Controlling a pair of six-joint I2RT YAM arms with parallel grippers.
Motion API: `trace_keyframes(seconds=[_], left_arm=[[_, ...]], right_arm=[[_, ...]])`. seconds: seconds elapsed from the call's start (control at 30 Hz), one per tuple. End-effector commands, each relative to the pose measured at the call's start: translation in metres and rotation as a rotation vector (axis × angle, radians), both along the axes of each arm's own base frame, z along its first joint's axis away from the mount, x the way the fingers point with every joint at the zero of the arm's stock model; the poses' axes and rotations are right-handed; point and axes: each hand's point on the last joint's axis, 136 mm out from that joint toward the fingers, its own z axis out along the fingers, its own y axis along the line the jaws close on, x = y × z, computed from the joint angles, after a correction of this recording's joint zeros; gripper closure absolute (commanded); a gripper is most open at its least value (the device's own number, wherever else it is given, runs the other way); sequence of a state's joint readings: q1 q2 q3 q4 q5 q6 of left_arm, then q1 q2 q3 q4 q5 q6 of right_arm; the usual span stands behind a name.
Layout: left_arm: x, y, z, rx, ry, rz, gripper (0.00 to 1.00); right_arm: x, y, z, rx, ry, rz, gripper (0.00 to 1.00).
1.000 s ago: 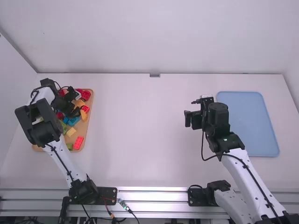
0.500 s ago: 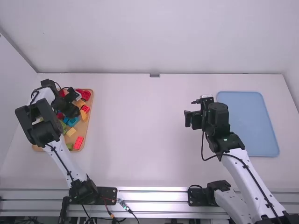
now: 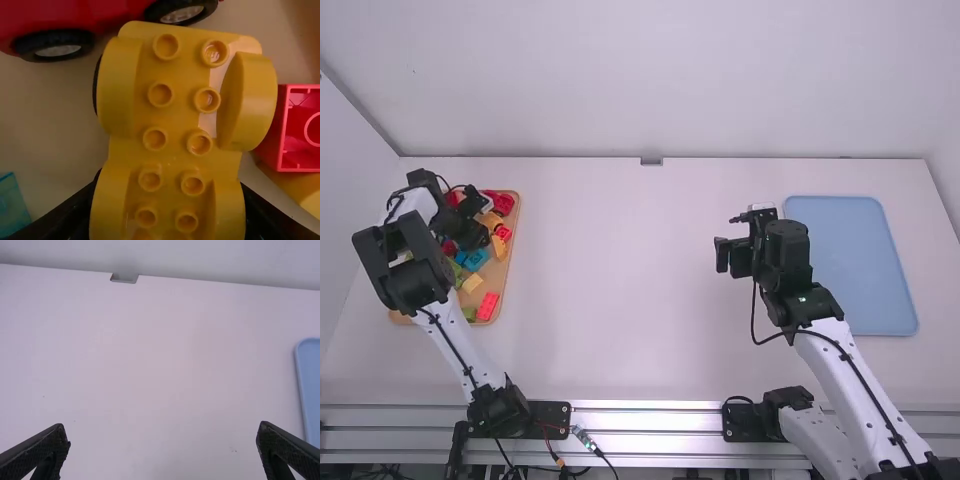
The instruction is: Assemble lego blocks to make yellow taxi
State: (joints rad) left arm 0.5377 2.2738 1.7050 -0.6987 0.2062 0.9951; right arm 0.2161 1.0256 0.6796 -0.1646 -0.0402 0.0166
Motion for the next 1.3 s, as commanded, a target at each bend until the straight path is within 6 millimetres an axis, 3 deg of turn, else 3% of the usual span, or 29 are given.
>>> trace_keyframes(seconds=[0.0, 0.17, 0.43, 0.57, 0.77, 0.83, 1.07, 1.27], left_arm=[[-0.003, -0.006, -0.01, -0.033, 0.015, -0.002, 0.39], [-0.004, -0.006, -0.01, -0.029, 0.019, -0.007, 0.48], [0.0, -0.003, -0.009, -0.021, 0.005, 0.018, 0.5], [0.003, 0.01, -0.006, 0.027, 0.01, 0.088, 0.49], [0.011, 0.007, 0.023, -0.015, 0.002, 0.08, 0.52], [0.014, 0.003, 0.043, -0.044, -0.002, 0.066, 0.52], [0.017, -0.029, 0.101, -0.135, -0.018, -0.074, 0.54], [0.022, -0.063, 0.108, -0.119, 0.023, -0.153, 0.58]], right_arm=[[0.005, 0.001, 0.016, 0.007, -0.034, -0.002, 0.01], [0.005, 0.001, 0.016, 0.007, -0.035, -0.002, 0.01], [0.005, 0.001, 0.016, 0.006, -0.035, -0.002, 0.01], [0.005, 0.001, 0.016, 0.007, -0.038, -0.002, 0.01], [0.005, 0.001, 0.016, 0.007, -0.037, -0.002, 0.01], [0.005, 0.001, 0.016, 0.007, -0.038, -0.002, 0.01], [0.006, 0.001, 0.017, 0.007, -0.04, -0.002, 0.01], [0.006, 0.001, 0.017, -0.013, -0.048, 0.012, 0.01]])
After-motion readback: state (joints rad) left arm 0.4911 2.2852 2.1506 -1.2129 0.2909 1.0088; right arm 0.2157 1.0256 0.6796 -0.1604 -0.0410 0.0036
